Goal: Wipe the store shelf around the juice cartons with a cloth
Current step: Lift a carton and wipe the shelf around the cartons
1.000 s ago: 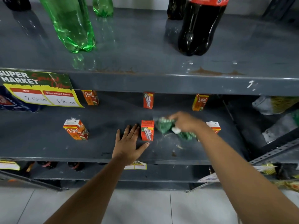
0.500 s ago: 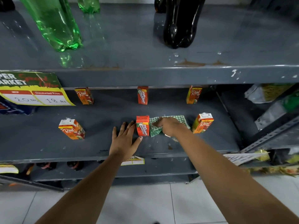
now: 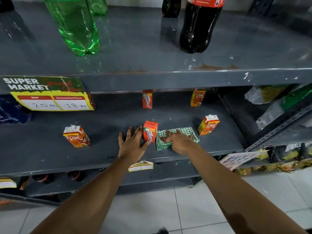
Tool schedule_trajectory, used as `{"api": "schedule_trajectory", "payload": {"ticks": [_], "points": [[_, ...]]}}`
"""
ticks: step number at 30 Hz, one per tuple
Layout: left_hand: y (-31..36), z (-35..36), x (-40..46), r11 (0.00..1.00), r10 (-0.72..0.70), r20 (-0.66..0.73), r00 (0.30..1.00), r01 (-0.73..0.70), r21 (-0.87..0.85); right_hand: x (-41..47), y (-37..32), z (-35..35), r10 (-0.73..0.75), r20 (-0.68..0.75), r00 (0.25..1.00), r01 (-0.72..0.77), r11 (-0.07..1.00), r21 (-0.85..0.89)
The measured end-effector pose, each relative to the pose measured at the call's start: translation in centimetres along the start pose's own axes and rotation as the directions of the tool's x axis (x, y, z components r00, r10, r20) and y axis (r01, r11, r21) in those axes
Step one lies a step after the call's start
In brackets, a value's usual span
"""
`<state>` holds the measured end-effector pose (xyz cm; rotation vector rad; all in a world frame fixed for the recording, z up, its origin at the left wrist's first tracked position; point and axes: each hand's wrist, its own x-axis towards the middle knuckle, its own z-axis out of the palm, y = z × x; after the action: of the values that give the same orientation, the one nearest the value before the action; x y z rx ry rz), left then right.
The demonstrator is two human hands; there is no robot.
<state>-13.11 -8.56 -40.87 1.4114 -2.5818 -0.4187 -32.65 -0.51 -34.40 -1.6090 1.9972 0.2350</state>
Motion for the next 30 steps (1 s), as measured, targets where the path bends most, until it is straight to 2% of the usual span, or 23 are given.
{"api": "schedule_trajectory", "payload": {"ticks": [4, 6, 8, 17, 20, 23, 26, 28, 29, 30], "points": [[0.8, -0.7, 0.2, 0.996, -0.066, -0.066, 0.996, 0.061, -0.065, -0.6, -0.2, -1.1, -0.002, 0.000, 1.000, 0.002, 1.000, -0.003], [1.5, -1.6, -0.8, 0.995, -0.004, -0.037, 0.999, 0.001, -0.104, -3.3, -1.0, -0.8, 0.066, 0.013, 0.998, -0.066, 0.998, -0.019], [1.7, -1.1, -1.0, 0.994, 0.001, -0.055, 0.998, -0.007, -0.111, -3.7, -0.7, -0.1, 0.059, 0.040, 0.997, -0.059, 0.998, -0.007], [-1.5, -0.8, -1.0, 0.999, -0.008, -0.053, 0.999, 0.005, -0.054, -5.6, -2.0, 2.1, -0.064, 0.051, 0.997, 0.059, 0.994, 0.095], [-2.9, -0.6, -1.2, 0.998, -0.051, -0.044, 0.998, 0.049, -0.051, -6.2, -3.1, 2.8, -0.073, 0.051, 0.996, 0.065, 0.988, 0.142], [-3.6, 0.6, -3.0, 0.992, -0.079, -0.053, 0.995, 0.074, -0.100, -7.3, -3.7, 4.2, -0.009, 0.091, 0.996, -0.007, 0.983, 0.181], [-4.2, 2.4, -6.7, 0.989, -0.033, -0.059, 0.998, 0.024, -0.143, -9.4, -3.4, 5.2, 0.083, 0.141, 0.987, -0.111, 0.973, 0.204], [-4.2, 3.2, -7.4, 0.988, 0.030, -0.031, 0.999, -0.034, -0.148, -10.4, -3.0, 4.2, 0.141, 0.068, 0.988, -0.152, 0.968, 0.202], [-4.1, 3.5, -7.8, 0.983, 0.057, -0.023, 0.998, -0.060, -0.172, -10.3, -2.6, 4.1, 0.197, -0.014, 0.980, -0.191, 0.965, 0.177], [-3.0, 1.5, -8.7, 0.971, 0.116, -0.073, 0.991, -0.129, -0.201, -12.3, -2.7, 2.8, 0.266, -0.169, 0.949, -0.243, 0.959, 0.146]]}}
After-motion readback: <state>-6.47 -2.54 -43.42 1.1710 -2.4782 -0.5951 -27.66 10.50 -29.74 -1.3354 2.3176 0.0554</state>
